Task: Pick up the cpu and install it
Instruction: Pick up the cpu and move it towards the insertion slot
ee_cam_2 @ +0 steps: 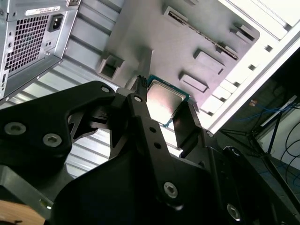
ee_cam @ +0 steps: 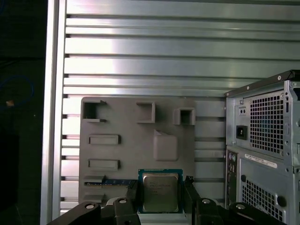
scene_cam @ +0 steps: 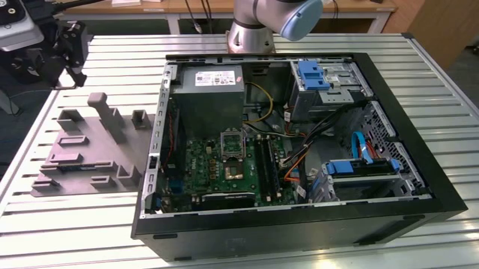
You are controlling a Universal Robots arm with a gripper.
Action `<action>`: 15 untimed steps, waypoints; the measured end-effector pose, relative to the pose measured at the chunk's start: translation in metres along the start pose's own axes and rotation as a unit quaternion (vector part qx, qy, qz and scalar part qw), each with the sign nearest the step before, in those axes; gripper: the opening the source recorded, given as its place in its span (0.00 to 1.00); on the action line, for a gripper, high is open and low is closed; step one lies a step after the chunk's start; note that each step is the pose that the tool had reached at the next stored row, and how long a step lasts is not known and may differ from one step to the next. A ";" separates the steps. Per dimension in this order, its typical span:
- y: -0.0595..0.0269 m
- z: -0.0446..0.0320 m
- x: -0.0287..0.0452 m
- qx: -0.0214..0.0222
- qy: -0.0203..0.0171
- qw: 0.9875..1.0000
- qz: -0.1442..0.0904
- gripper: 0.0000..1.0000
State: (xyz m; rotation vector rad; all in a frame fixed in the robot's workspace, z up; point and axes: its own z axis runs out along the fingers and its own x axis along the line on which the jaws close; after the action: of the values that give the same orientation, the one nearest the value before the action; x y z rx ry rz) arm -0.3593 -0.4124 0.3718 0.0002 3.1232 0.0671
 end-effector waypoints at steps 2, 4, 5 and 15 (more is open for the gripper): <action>0.0000 0.0000 -0.0015 0.000 0.000 1.000 0.000 0.47; 0.0000 0.0000 -0.0035 0.000 0.000 1.000 0.000 0.47; 0.0000 0.0000 -0.0047 0.000 0.000 1.000 0.000 0.47; 0.0000 0.0002 -0.0156 0.000 0.000 1.000 0.000 0.47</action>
State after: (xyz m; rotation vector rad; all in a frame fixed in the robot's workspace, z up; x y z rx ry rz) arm -0.3437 -0.4124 0.3719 0.0003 3.1233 0.0670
